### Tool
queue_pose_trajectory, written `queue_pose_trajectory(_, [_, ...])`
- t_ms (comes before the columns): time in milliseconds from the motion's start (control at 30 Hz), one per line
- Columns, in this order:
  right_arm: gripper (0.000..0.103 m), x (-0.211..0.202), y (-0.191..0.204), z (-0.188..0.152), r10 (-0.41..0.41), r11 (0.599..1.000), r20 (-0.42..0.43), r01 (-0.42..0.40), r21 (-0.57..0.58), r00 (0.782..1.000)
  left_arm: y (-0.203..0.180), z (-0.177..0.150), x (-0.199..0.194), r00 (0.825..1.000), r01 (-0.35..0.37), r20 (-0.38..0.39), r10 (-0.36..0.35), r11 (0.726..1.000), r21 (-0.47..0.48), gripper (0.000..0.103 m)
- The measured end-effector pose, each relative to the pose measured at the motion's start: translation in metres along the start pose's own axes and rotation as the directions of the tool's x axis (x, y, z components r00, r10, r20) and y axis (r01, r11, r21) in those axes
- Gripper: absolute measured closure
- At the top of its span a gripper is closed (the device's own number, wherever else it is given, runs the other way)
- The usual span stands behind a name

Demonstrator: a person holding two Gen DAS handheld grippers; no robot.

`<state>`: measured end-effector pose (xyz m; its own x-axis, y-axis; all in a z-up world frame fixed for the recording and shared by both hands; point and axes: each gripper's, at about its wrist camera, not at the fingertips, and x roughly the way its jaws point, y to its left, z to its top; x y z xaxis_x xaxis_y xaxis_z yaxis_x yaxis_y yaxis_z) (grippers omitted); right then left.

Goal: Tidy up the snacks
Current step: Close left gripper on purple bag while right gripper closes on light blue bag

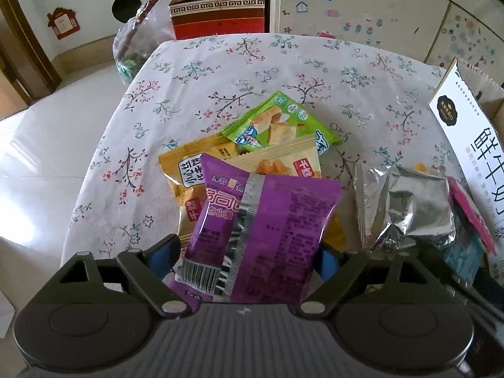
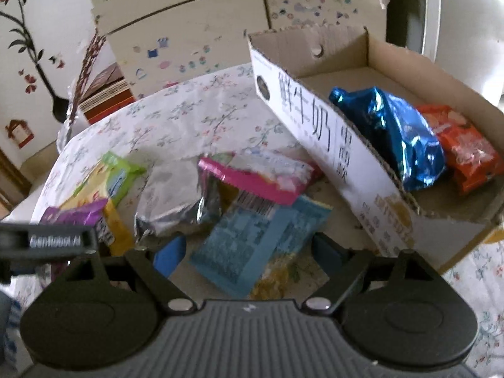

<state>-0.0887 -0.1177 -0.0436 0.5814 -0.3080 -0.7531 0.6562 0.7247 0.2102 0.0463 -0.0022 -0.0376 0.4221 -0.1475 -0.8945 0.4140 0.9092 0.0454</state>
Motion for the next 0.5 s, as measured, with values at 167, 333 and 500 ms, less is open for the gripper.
queue_pose_trajectory(167, [0.04,0.0,-0.003,0.001,0.02,1.0,0.01,-0.02,-0.018,1.0,0.002,0.0,-0.003,1.0,0.017,0.004,-0.017,1.0,-0.016,0.025])
queue_pose_trajectory(333, [0.05,-0.007,-0.009,0.002,0.089,0.996,-0.031,-0.09,-0.027,0.996,0.006,-0.001,-0.016,0.999,0.036,0.026,-0.035,0.998,-0.046,0.025])
queue_pose_trajectory(500, [0.05,-0.025,-0.015,0.002,0.201,0.978,-0.075,-0.204,-0.032,0.977,0.011,-0.005,-0.038,0.996,0.071,0.06,-0.066,0.994,-0.087,0.025])
